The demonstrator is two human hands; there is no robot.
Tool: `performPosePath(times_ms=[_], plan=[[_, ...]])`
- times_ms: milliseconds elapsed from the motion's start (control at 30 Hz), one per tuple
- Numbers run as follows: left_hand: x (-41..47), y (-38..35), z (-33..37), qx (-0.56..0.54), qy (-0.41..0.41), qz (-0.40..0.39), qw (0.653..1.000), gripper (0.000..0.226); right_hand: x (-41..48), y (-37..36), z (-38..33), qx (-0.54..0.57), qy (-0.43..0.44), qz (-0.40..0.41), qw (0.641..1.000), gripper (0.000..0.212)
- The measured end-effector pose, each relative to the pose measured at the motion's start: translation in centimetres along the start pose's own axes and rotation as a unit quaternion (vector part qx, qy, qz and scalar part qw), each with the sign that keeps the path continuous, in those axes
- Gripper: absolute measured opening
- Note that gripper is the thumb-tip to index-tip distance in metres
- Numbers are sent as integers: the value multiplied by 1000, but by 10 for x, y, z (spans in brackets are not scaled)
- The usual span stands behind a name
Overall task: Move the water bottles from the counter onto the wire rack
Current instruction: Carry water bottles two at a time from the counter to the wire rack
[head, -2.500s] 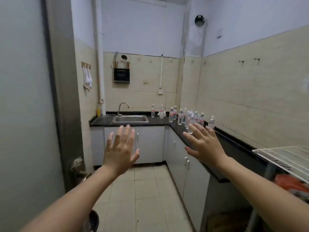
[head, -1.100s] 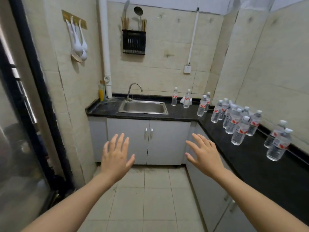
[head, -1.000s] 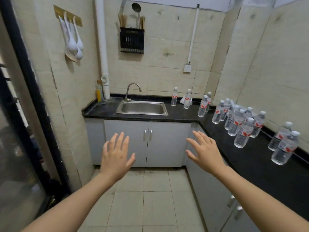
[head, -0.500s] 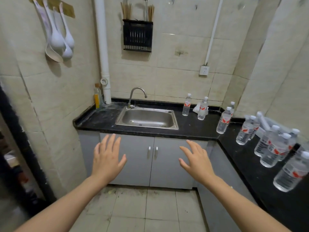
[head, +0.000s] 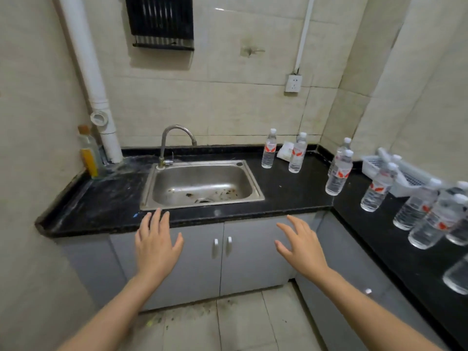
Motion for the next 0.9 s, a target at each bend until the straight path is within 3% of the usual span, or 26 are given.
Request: performPosePath(times_ms=[67,167,367,600,900], plan=[[27,-18,16,-32,-27,-17,999,57,7,-6,10,16,-51,-30,998,48],[53,-57,49,-88,-53,-68,992,58,7,-15,35,63,-122,-11,991,56],[84,-140,131,-147,-93,-170,970,58,23,-29,102,142,-238,0,961,45],[166,-180,216,-129,-98,-170,972,58,99,-22,185,203,-255,46,944,47],[225,-230,255,-163,7,-176,971,57,187,-41,255,233,-231,-11,945,47]])
Point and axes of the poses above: each hand's wrist, its own x-axis towards the middle knuckle, its own y-axis out of the back of the hand, z = x × y, the point moved 3 cm from there along x, towards the middle knuckle, and after that the axes turned 14 degrees about -z, right-handed, at the moved point
